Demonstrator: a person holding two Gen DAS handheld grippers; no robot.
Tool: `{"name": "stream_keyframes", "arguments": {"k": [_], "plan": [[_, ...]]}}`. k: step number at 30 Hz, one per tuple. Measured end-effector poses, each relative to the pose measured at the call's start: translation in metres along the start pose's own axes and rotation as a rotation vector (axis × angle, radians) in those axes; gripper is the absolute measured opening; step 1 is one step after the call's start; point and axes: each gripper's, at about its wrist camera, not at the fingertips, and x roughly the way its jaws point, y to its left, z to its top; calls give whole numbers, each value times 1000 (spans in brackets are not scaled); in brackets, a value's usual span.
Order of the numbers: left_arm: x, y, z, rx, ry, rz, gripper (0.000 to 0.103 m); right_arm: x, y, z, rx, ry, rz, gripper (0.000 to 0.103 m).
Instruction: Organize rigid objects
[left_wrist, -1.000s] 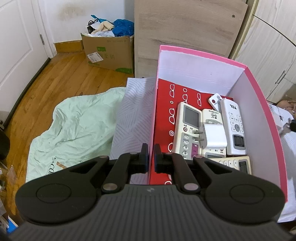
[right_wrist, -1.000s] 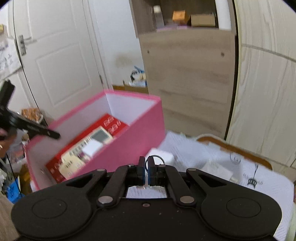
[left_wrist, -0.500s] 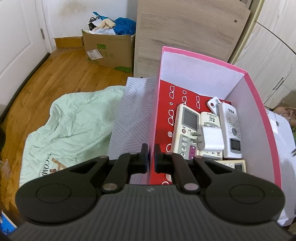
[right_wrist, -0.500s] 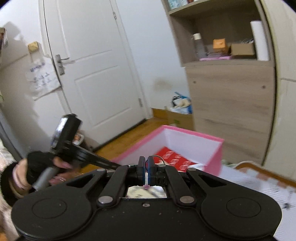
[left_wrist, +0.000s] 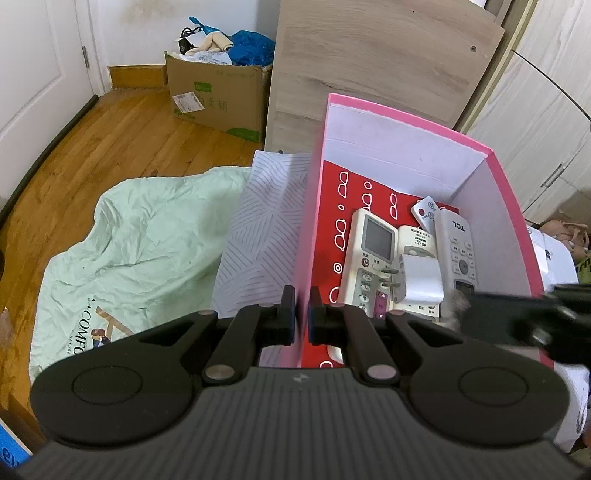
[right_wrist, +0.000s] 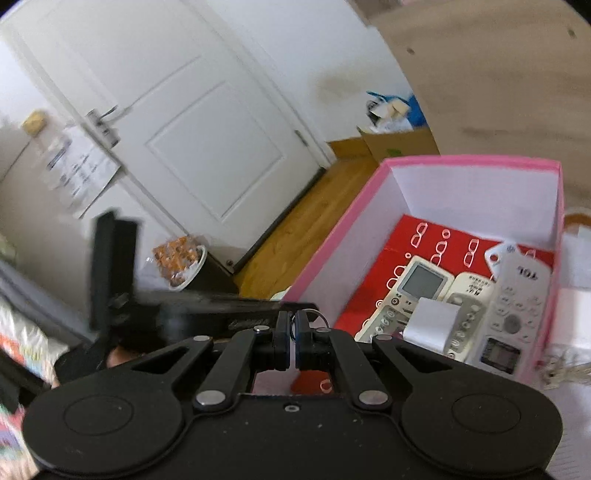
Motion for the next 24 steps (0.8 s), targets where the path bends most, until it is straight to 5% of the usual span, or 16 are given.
{"name": "stream_keyframes", "arguments": {"k": [7, 12, 17, 24], "plan": [[0, 4, 2, -17, 4, -16, 6, 29, -39, 8, 158, 13, -56, 3], [1, 6, 2, -33, 8, -25, 6, 35, -48, 15, 230, 0, -18, 5], [0, 3, 1, -14, 3, -19, 6, 26, -35, 17, 147, -22, -82, 13], [0, 8, 2, -30, 8, -45, 7, -38, -6, 24, -5, -102, -97, 29]]}}
